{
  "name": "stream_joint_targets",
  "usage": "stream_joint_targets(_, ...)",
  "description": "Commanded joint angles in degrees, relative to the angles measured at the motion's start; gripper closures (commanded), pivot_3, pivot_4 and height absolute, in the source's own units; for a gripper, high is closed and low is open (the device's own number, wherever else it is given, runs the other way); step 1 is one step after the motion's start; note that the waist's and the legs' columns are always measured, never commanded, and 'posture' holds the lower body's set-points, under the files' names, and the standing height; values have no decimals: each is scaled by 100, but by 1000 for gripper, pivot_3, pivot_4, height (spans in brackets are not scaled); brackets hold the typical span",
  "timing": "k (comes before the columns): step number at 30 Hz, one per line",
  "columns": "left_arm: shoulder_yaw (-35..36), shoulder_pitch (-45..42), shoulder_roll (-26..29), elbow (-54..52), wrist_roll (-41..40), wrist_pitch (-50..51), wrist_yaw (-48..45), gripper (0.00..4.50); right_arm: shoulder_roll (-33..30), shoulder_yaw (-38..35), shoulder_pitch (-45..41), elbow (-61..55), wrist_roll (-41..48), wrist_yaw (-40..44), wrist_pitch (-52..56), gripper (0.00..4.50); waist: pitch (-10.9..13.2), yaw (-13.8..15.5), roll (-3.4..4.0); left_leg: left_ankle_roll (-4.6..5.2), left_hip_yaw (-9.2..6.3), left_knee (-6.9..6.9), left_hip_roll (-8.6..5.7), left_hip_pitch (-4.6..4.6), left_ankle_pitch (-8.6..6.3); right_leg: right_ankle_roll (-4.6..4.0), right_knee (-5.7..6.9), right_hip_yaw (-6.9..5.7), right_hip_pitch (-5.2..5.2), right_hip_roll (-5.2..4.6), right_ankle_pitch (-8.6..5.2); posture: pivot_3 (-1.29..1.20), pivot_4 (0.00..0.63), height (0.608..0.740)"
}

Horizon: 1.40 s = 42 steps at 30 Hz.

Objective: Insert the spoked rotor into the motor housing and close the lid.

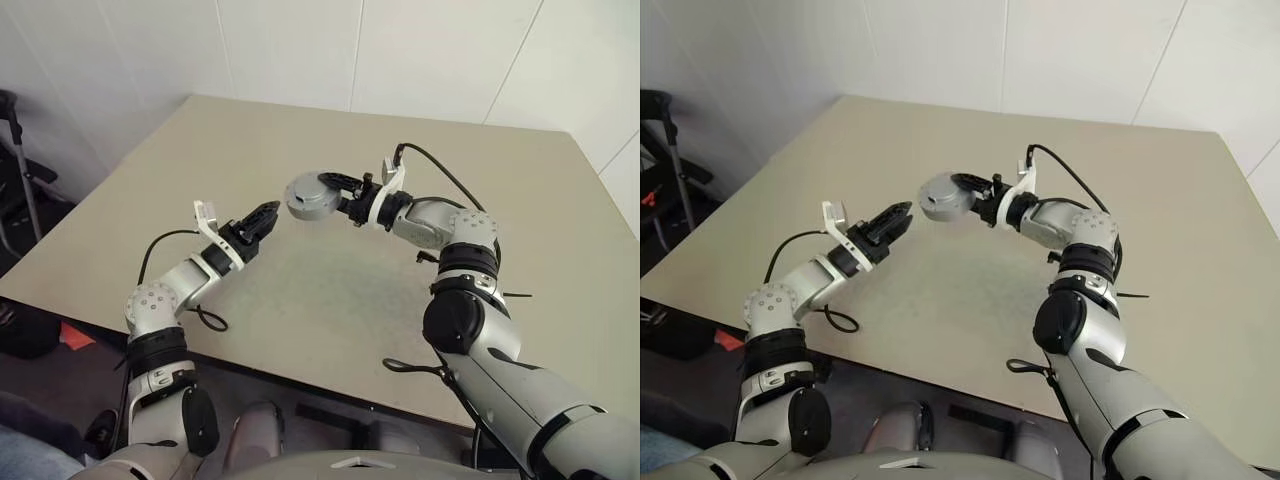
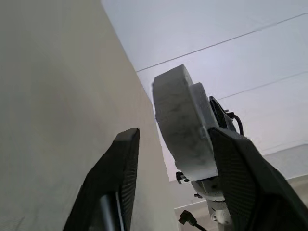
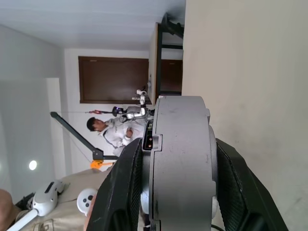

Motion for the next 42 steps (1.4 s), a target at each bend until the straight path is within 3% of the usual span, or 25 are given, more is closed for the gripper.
stream_joint_targets(1, 69, -52, 61, -9, -591, 345, 113, 628, -26, -15, -166, -271, 358, 53, -34, 2460, 0, -2, 0, 0, 0, 0, 0, 0, 0, 1, 0, 0, -1, 1, 0, 0, 0, 740)
stream_joint_targets(2, 109, -68, 63, 85, -761, 463, 166, 365, -24, -12, -169, -276, 371, 55, -34, 2460, 0, -3, 0, -2, -1, 0, 0, 0, 1, 1, 0, 0, -1, 1, 1, 0, 0, 740)
stream_joint_targets(12, 202, -476, 44, 1077, -1240, 423, 290, 365, 88, 28, -177, -652, 689, -123, 204, 2460, 0, -14, 0, -11, -8, 0, -11, 1, 7, 23, -1, 10, 4, 1, 14, 0, 0, 740)
stream_joint_targets(33, -211, -1691, -42, 2693, -436, 8, -657, 365, 234, 365, 184, -1196, 918, -234, 201, 2460, 0, -5, 0, -13, -10, 6, -22, 3, 9, 38, -2, 18, 11, -5, 24, 0, 0, 740)
stream_joint_targets(41, -226, -1717, -35, 2770, -187, -49, -904, 365, 184, 408, 167, -1144, 888, -229, 75, 2460, 0, -3, 0, -13, -11, 6, -22, 2, 9, 37, -2, 17, 11, -6, 24, 0, 0, 740)
stream_joint_targets(42, -221, -1705, -35, 2760, -174, -44, -917, 539, 179, 414, 163, -1131, 879, -227, 53, 2460, 0, -3, 0, -13, -11, 6, -22, 3, 9, 37, -2, 17, 12, -6, 25, 0, 0, 740)
